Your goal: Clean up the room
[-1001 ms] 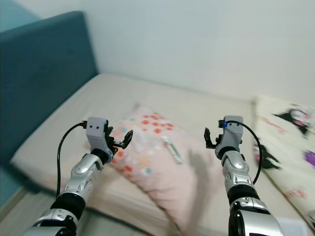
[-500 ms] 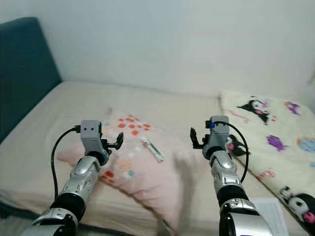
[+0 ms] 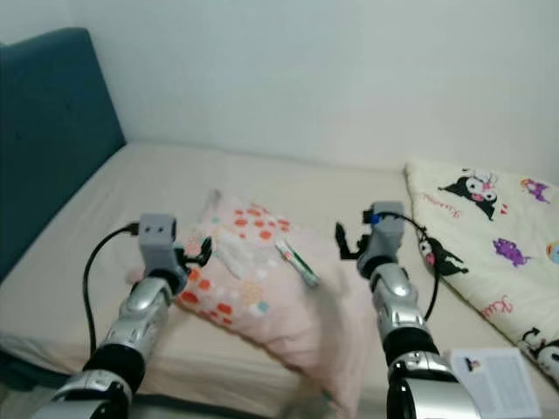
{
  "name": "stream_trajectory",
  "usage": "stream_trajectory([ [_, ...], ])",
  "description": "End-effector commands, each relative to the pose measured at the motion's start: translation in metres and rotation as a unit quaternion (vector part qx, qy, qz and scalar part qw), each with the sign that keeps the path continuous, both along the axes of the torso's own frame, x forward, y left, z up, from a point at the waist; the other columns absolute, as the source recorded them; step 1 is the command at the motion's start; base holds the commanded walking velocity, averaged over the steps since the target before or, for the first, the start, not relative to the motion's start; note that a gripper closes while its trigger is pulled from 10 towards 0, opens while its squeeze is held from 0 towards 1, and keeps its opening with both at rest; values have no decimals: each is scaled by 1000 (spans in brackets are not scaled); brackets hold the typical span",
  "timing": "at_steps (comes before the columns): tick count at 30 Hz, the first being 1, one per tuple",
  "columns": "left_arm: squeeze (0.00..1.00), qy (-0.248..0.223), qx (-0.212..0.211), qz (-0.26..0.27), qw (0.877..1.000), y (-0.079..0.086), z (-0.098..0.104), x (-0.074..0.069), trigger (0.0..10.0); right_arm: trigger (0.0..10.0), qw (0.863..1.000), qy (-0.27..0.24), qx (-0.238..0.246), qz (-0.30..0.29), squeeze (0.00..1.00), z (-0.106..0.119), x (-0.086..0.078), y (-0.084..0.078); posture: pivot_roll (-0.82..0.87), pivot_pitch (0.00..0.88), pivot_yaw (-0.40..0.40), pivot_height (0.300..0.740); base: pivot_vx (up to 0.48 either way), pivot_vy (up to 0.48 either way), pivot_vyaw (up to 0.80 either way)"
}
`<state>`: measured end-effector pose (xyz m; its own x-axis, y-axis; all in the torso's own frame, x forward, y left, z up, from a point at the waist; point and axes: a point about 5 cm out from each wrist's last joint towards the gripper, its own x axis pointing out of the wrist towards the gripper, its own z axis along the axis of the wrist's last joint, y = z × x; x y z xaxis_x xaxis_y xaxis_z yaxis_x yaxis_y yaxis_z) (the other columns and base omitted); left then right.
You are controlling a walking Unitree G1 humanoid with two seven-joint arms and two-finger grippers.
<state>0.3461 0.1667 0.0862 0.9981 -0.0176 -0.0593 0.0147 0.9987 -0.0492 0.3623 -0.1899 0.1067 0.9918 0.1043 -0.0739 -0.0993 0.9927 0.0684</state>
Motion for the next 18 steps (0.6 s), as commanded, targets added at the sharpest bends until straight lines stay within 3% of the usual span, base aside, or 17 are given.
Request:
stream_trajectory([
  [1, 0, 10, -1, -8, 1000, -7, -5, -2, 10000, 10000, 1000, 10, 3, -7, 0, -4, -2, -6, -63, 0, -55, 740, 0, 281, -788],
  [11, 0, 1, 4, -40, 999, -18, -6, -6, 10000, 10000, 1000, -6, 17, -13, 0, 0, -2, -8, -64, 0, -55, 740, 0, 28, -782],
  [18, 0, -1, 8, -57, 998, -26, -7, -8, 10000, 10000, 1000, -11, 18, -11, 0, 2, -2, -5, -61, 0, -56, 740, 0, -459, 0],
])
